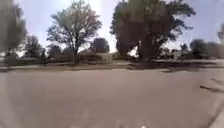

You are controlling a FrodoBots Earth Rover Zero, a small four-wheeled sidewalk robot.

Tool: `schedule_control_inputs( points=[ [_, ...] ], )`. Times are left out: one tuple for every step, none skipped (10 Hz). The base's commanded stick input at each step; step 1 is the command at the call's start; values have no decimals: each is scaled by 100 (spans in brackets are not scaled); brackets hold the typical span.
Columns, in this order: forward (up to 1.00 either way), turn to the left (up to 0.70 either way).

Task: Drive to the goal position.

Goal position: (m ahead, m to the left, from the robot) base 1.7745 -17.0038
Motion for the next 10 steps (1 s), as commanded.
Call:
schedule_control_inputs(
  points=[
    [70,-35],
    [70,-35],
    [70,-35],
    [70,-35],
    [70,-35],
    [70,-35],
    [70,-35],
    [70,-35],
    [70,-35],
    [70,-35]
  ],
)
